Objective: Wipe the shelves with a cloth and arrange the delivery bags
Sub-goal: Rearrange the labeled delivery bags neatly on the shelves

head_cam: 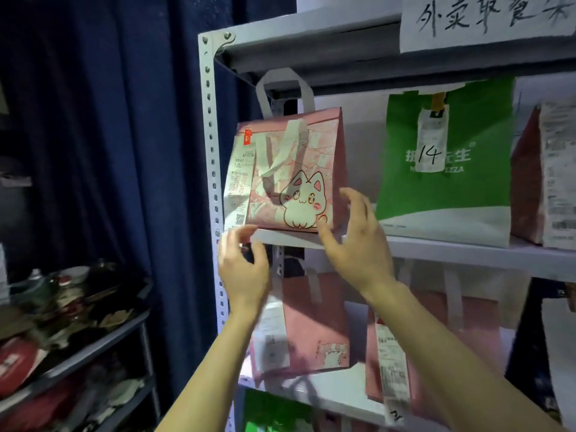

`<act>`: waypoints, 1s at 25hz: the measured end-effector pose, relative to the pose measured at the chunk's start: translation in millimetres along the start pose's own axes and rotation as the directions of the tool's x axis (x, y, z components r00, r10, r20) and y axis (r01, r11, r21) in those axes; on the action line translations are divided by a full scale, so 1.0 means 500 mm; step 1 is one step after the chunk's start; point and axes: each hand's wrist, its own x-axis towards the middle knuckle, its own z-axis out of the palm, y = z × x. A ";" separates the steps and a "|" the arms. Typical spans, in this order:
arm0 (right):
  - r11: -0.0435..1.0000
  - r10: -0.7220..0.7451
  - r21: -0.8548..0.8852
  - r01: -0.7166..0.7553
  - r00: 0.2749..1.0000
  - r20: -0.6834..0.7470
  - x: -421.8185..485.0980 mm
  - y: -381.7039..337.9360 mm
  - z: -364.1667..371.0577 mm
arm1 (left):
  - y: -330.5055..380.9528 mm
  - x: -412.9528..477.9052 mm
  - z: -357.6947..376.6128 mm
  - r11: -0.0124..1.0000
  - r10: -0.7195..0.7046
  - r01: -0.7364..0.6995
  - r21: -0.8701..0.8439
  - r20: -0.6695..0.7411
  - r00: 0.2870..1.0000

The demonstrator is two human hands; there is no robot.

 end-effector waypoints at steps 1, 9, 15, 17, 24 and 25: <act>0.999 0.048 -0.019 -0.048 0.998 0.040 0.015 -0.009 0.019 | -0.035 0.024 -0.033 0.991 -0.135 0.135 0.011 -0.033 0.990; 0.946 0.310 -0.145 -0.291 0.942 0.129 0.084 0.006 0.060 | -0.142 0.139 -0.128 0.854 -0.453 0.508 -0.112 0.321 0.832; 0.962 0.255 -0.129 -0.240 0.960 0.116 0.080 0.005 0.051 | -0.112 0.127 -0.135 0.918 -0.360 0.392 -0.064 0.282 0.889; 0.971 0.216 -0.133 -0.201 0.970 0.111 0.073 0.006 0.032 | -0.078 0.124 -0.128 0.952 -0.269 0.296 -0.082 0.239 0.933; 0.991 0.073 -0.115 -0.076 0.997 -0.030 0.055 0.061 -0.121 | 0.103 0.100 0.057 0.932 0.035 0.130 -0.338 0.441 0.897; 0.989 0.066 -0.131 -0.071 0.997 -0.047 0.050 0.073 -0.148 | 0.123 0.087 0.093 0.923 0.056 0.132 -0.362 0.465 0.884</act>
